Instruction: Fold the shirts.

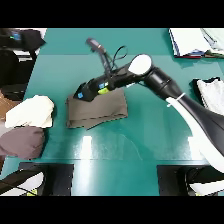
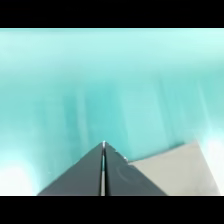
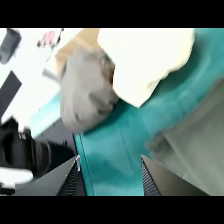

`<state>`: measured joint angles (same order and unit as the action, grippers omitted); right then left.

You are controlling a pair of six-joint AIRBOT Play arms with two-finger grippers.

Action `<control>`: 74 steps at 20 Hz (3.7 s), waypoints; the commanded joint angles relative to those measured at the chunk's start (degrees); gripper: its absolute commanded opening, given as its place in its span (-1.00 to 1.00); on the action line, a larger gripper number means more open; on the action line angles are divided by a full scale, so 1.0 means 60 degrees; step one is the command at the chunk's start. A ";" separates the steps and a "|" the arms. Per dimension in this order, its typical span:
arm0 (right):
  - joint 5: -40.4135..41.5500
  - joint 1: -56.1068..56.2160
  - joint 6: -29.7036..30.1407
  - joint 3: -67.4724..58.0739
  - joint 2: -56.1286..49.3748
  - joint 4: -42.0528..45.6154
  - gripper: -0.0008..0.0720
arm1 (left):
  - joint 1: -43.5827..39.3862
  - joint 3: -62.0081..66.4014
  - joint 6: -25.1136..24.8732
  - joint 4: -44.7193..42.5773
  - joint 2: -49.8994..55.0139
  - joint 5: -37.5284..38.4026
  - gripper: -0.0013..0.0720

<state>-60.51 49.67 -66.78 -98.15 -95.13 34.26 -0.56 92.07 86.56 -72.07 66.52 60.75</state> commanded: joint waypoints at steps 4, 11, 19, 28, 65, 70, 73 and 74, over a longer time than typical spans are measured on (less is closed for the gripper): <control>-0.1242 -0.1351 -0.0546 0.1045 0.0357 0.2069 0.28 | 0.0146 -0.0091 0.0000 -0.0102 -0.0419 0.0543 -0.89; -0.0648 -0.4867 -0.1723 0.4758 0.1013 0.2164 0.68 | -0.1359 -0.1355 0.0000 -0.0091 -0.0412 -0.0248 -0.88; -0.0637 -0.3887 -0.1683 0.3315 -0.1639 0.0608 0.65 | -0.1792 -0.1745 0.0000 0.0018 -0.0401 -0.0721 -0.88; -0.0546 -0.3708 -0.1905 0.0546 -0.1989 0.1716 -0.94 | -0.2718 -0.1745 -0.0007 0.0288 -0.0401 -0.0769 -0.89; -0.2539 -1.4233 -0.1694 -0.0426 0.2750 0.4681 -0.94 | -0.4146 -0.1745 0.0321 0.0590 -0.0397 -0.1504 -0.88; -0.2743 -1.5369 -0.1687 0.2310 0.3974 0.5847 -0.94 | -0.4146 -0.1745 0.0248 0.0586 -0.0401 -0.1315 -0.88; -0.2783 -1.6014 -0.1687 0.3636 0.4397 0.6196 -0.47 | -0.4146 -0.1745 0.0244 0.0583 -0.0401 -0.1257 -0.88; -0.2776 -1.6232 -0.1687 0.3993 0.4506 0.6251 0.21 | -0.4146 -0.1745 0.0244 0.0583 -0.0401 -0.1257 -0.88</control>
<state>-76.58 -44.31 -76.88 -81.10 -70.52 69.17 -25.41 81.60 88.23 -68.55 64.10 52.84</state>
